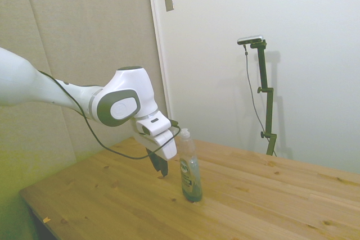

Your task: Knock down the dish soap

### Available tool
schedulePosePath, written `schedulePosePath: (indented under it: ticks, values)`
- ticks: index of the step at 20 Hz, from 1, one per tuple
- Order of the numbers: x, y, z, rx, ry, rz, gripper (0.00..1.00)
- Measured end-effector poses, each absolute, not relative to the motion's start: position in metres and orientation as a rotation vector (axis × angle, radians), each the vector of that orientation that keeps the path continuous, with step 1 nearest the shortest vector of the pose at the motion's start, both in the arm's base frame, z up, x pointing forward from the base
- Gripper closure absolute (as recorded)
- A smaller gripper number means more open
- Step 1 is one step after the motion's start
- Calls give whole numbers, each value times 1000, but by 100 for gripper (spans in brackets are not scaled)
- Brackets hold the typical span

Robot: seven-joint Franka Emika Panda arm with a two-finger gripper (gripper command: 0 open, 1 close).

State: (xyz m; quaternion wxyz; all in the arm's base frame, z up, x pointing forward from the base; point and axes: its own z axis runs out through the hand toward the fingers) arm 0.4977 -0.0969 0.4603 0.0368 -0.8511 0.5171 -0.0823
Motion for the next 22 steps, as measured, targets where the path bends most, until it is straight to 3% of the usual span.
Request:
schedulePosePath:
  ticks: [9, 22]
  values:
    - [526, -113, 470, -2540, 1665, -347, 100]
    - [622, -177, 473, -2383, 1816, -435, 100]
